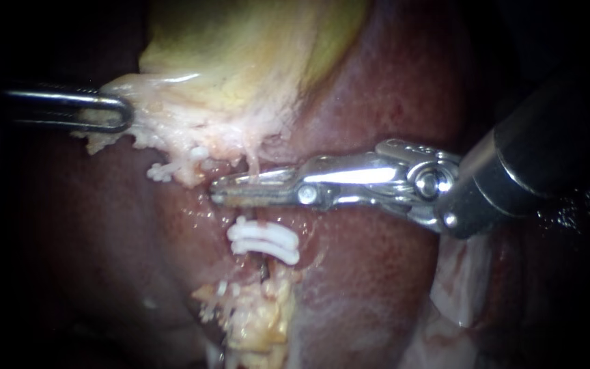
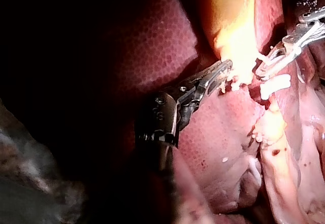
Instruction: Going back third clip right tube
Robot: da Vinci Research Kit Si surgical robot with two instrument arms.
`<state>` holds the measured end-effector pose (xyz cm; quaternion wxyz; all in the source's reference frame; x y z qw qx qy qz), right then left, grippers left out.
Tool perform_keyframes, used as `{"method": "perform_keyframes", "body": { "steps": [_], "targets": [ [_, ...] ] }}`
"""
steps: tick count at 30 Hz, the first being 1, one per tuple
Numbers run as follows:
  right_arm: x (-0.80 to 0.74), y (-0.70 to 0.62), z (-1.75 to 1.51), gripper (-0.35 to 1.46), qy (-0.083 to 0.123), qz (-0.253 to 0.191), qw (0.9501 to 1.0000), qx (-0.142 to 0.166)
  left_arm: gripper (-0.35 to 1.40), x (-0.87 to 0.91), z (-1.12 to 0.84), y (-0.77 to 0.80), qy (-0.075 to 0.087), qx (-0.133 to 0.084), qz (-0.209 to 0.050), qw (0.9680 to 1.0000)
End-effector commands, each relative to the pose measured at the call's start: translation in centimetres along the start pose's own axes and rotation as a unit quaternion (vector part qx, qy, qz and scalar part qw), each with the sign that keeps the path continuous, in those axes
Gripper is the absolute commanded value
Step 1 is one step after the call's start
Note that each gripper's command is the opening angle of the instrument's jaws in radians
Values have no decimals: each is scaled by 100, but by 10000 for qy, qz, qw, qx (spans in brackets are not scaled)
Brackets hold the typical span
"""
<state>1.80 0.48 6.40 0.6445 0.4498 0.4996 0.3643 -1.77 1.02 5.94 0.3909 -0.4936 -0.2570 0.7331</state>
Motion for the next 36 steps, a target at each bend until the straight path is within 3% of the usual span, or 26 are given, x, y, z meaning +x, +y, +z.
{"method": "perform_keyframes", "body": {
  "steps": [1, 4, 10, 17, 23, 36],
  "targets": [
    [0, 0, 0, -35, 11, -79, 10000, 10, -35, 0, 0, 0, 2, 3, 2, 10000],
    [-1, 3, 4, 6, 24, -295, 9996, 39, -35, -1, 0, 0, -2, -9, 3, 10000],
    [-5, 12, 10, 36, 116, -675, 9976, -99, -35, -1, 1, 0, -2, -9, 4, 10000],
    [-12, 33, 9, 45, 343, -1237, 9905, -484, -35, -2, 2, -1, -1, -7, 8, 10000],
    [-17, 48, 2, 48, 469, -1456, 9855, -731, -35, -2, 2, -1, -1, -7, 8, 10000],
    [-22, 50, -15, 48, 463, -1575, 9836, -743, -35, -2, 1, -1, -2, -9, 8, 10000]
  ]
}}
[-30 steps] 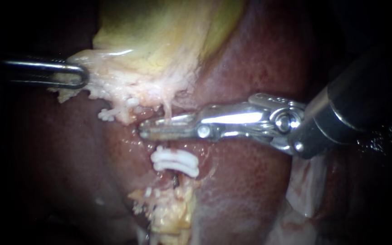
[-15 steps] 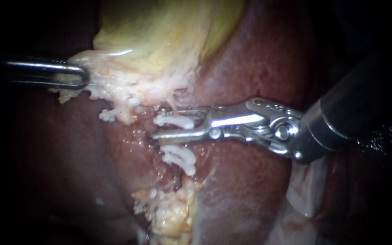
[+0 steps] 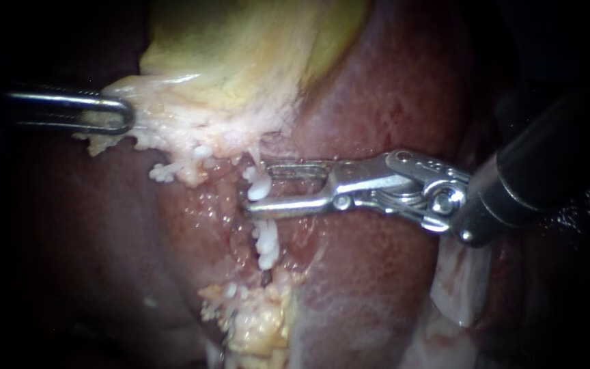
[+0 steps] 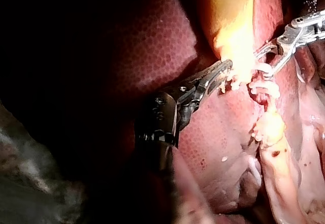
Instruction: Going back third clip right tube
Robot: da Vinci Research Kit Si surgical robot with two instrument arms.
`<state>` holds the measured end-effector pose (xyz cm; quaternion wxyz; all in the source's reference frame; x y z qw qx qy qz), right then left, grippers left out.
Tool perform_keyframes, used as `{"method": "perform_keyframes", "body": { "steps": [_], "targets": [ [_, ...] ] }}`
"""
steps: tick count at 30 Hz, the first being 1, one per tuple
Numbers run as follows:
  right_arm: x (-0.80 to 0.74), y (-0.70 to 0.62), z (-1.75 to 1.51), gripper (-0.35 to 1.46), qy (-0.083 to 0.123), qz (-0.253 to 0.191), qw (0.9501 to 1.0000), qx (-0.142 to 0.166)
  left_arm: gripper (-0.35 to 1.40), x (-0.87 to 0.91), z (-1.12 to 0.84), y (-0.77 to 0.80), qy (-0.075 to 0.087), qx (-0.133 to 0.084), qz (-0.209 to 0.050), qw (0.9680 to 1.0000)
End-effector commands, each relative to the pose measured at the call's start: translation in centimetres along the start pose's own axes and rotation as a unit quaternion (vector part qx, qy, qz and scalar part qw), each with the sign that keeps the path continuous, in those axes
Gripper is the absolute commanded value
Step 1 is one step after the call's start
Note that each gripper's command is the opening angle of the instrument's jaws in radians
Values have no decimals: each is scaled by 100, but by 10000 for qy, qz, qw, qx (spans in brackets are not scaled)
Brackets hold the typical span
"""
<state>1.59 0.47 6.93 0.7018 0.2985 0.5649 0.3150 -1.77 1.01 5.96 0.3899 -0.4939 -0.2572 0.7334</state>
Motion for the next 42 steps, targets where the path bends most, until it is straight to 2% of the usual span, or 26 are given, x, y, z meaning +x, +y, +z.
{"method": "perform_keyframes", "body": {
  "steps": [1, 8, 15, 19, 21, 28, 35, 40, 42],
  "targets": [
    [0, 0, -1, 48, -1, 2, 10000, 8, -35, 0, 0, 0, 0, -2, 0, 10000],
    [-5, -2, -25, 48, 2, -40, 10000, 2, -35, 0, 0, 0, -1, -3, 1, 10000],
    [-7, -5, -52, 48, -2, -454, 9989, 65, -35, 0, -1, 0, -1, -2, 1, 10000],
    [-7, -8, -57, 49, -160, -766, 9969, 39, -35, 0, -1, 0, -1, -2, 1, 10000],
    [-7, -11, -59, 49, -317, -1018, 9943, 9, -35, 0, -1, 0, -1, -3, 1, 10000],
    [5, -29, -79, 50, -670, -1920, 9791, 50, -35, 0, -2, 0, -1, -4, 2, 10000],
    [26, -44, -111, 50, -1075, -2558, 9606, 144, -35, -1, -1, 0, -1, -3, 2, 10000],
    [28, -50, -130, 50, -1090, -2698, 9565, 205, -35, -1, 0, -1, -1, -3, 4, 10000],
    [29, -51, -133, 50, -1090, -2694, 9566, 212, -35, -2, 1, -2, 0, -2, 7, 10000]
  ]
}}
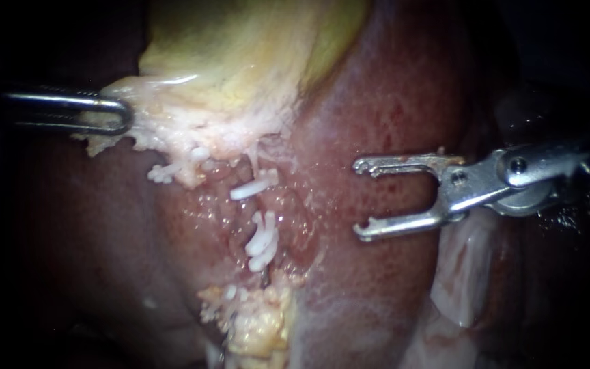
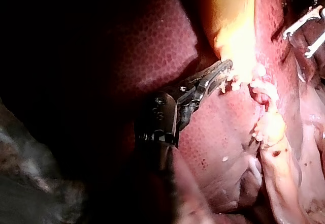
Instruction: Going back third clip right tube
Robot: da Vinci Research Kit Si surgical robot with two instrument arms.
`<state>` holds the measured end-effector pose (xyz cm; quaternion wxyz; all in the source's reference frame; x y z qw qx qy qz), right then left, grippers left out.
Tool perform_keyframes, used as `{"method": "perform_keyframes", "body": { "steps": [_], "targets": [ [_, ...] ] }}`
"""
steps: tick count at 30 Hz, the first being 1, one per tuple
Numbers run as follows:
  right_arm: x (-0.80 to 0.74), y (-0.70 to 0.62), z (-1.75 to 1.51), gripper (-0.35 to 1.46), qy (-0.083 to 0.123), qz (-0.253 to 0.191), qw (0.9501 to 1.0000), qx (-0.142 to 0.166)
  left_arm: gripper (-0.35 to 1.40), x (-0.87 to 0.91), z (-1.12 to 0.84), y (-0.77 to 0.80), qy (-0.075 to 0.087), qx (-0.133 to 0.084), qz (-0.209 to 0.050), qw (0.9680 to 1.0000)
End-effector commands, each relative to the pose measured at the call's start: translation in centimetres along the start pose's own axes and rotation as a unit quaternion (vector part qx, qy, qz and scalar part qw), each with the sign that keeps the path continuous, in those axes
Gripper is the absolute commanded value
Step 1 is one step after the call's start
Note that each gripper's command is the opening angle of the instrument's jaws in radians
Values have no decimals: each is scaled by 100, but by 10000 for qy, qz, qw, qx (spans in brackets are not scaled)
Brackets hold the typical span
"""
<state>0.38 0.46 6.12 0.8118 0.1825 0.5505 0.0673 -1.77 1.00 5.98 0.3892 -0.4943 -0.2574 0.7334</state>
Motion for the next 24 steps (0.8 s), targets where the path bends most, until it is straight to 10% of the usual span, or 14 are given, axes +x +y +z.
{"method": "perform_keyframes", "body": {
  "steps": [1, 24],
  "targets": [
    [0, 0, -1, 50, 7, -26, 10000, 2, -35, -1, 1, -1, 1, 5, 4, 10000],
    [0, -2, -3, 50, 13, -32, 10000, 41, -35, -31, 66, -19, -80, -101, 104, 9999]
  ]
}}
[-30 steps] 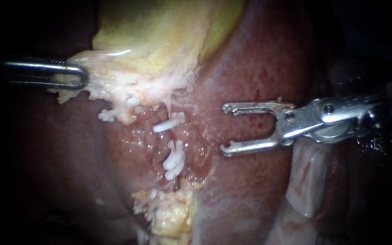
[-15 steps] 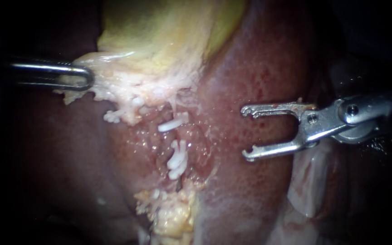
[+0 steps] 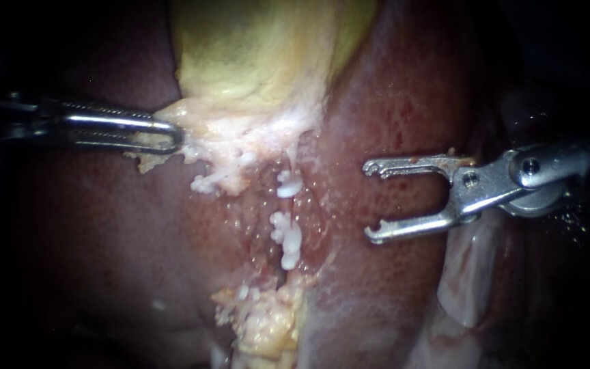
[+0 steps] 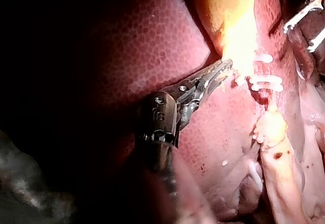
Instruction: Going back third clip right tube
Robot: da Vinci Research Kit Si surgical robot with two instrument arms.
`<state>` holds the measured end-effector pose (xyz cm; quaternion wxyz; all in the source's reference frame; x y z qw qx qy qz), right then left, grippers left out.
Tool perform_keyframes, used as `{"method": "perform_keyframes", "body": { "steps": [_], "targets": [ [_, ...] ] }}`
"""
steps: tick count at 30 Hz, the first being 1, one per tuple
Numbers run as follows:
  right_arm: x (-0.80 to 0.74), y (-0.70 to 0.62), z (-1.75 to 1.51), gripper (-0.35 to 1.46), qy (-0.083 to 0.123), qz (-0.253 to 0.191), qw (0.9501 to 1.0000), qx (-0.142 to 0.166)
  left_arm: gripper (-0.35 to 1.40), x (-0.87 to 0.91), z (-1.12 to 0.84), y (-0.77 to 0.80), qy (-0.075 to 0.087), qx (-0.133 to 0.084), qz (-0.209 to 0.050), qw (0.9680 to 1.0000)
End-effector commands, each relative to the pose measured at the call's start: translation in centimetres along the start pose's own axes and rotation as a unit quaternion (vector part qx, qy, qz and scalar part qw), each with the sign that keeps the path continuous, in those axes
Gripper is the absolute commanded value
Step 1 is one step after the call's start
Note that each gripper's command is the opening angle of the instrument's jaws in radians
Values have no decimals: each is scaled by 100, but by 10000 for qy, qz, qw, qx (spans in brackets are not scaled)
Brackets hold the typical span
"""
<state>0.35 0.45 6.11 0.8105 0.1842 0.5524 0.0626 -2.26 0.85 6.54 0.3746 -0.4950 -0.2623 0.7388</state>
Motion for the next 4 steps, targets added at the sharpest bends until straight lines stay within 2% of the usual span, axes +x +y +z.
{"method": "perform_keyframes", "body": {
  "steps": [1, 4],
  "targets": [
    [0, 0, 0, 50, 0, -1, 10000, -1, -35, 0, 0, 0, -2, -4, -2, 10000],
    [1, -1, 1, 50, 0, 0, 10000, -4, -35, 0, 0, 0, -2, -5, -3, 10000]
  ]
}}
